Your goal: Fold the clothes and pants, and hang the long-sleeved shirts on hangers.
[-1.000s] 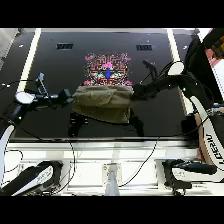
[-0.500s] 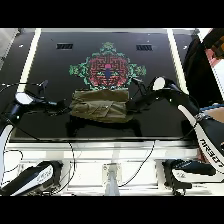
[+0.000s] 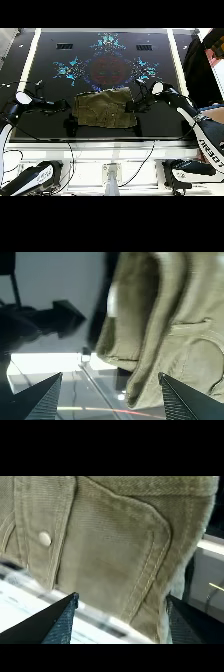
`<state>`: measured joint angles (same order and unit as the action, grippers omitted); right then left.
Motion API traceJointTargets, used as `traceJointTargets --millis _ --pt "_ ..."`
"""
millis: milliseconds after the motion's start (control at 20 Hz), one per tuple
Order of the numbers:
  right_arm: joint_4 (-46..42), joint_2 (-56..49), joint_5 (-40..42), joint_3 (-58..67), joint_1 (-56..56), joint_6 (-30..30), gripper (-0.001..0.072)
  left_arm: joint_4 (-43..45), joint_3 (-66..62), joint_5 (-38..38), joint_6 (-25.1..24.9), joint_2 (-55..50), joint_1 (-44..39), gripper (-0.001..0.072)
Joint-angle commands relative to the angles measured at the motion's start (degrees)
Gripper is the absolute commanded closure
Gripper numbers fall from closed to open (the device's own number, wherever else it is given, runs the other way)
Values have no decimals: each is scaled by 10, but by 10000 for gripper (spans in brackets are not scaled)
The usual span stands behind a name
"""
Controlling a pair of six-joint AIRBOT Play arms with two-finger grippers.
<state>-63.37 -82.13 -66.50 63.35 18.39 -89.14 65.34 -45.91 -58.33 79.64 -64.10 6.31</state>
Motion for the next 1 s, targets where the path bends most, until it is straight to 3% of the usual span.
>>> traceJointTargets --millis 0,200,300,350,400,450,550,600,650,750,850,950 --pt "-73 0 -73 80 -28 3 83 22 -35 -28 -7 1 2 18" --pt "-233 11 -164 197 -107 43 85 33 -101 -85 -7 1 2 17" --pt "-266 31 -162 214 -176 53 89 48 -123 -102 -7 7 2 17" --pt "-249 37 -156 213 -216 53 113 52 -125 -101 -7 12 2 18" --pt "-216 37 -161 211 -259 56 243 56 -125 -101 -7 17 2 18" --pt "-170 37 -163 199 -297 73 329 61 -125 -102 -6 18 2 18" --pt "-16 35 -176 146 -357 145 349 62 -125 -101 -7 16 2 18" --pt "89 33 -187 110 -372 202 394 62 -125 -101 -7 16 2 18" --pt "172 29 -196 73 -374 257 394 62 -125 -101 -6 16 2 18" --pt "215 27 -130 14 -353 341 389 62 -125 -101 -6 16 2 18" --pt "209 27 -12 -31 -322 325 293 62 -125 -103 -6 16 2 18" --pt "209 12 45 -54 -288 283 267 62 -125 -105 -6 16 2 18"
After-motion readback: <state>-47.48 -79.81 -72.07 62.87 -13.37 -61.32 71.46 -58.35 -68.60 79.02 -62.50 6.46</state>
